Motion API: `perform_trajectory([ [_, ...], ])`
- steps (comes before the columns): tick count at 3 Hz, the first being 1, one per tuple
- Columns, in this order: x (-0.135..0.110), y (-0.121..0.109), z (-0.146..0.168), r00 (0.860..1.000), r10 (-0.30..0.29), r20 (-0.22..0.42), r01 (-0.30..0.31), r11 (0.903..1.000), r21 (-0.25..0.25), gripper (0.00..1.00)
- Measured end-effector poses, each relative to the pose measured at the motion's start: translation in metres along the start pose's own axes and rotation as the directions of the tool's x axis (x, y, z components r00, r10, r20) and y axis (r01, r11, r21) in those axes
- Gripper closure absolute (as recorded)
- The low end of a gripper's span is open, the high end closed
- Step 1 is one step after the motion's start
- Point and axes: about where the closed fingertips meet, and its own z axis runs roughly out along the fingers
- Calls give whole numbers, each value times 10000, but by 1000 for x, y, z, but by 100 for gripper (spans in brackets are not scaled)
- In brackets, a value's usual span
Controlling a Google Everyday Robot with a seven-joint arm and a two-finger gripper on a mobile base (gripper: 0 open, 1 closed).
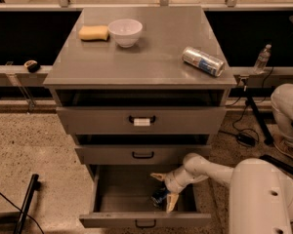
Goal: Pick pepsi can from bottom drawer and place on counter
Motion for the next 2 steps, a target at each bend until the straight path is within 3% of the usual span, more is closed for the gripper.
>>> perform_trajectory([
  [1,20,-2,20,9984,554,59,-555,9984,122,27],
  [2,30,-3,29,9966,822,71,-824,9963,261,37],
])
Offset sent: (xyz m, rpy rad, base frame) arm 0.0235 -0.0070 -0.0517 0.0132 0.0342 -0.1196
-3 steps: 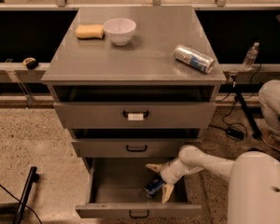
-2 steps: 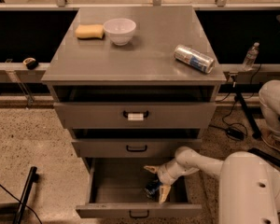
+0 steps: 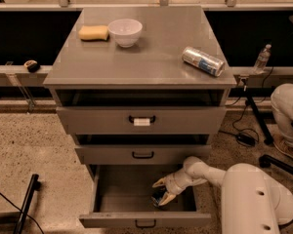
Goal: Pick pepsi can from bottom drawer and place on counter
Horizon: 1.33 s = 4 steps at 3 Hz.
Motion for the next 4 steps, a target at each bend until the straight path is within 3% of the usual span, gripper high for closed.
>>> perform_trajectory([
  [2,27,-2,26,9980,401,-480,-400,9992,37,34],
  [4,48,5,52,9972,502,-548,-478,9978,450,29],
])
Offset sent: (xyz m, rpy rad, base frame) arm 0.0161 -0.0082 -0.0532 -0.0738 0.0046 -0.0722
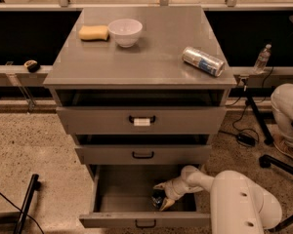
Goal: Pick pepsi can from bottom drawer and place on counter
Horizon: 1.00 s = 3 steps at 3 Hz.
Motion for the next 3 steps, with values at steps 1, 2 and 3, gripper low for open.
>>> perform_trajectory([
  [1,2,3,5,9999,40,116,-42,9999,165,48],
  [2,-12,4,-10,9944,115,1047,-209,9958,891,79],
  [3,-34,3,-36,9770,-297,2110,-81,9844,1760,99],
])
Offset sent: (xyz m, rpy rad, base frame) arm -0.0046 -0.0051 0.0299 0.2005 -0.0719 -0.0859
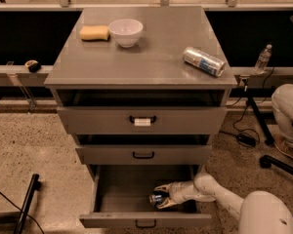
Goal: Pick pepsi can from bottom drawer and place on counter
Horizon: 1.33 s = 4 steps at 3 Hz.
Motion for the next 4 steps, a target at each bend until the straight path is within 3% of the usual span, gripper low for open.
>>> perform_trajectory([
  [1,-42,-15,-59,9930,-941,719,874,9919,919,100],
  [2,-123,-27,-179,9547,-2741,1160,2462,9463,2093,100],
  [3,-161,-30,-248,9232,-3577,1405,3112,9103,2730,100],
  [4,-162,-26,-254,9212,-3609,1451,3134,9095,2731,100],
])
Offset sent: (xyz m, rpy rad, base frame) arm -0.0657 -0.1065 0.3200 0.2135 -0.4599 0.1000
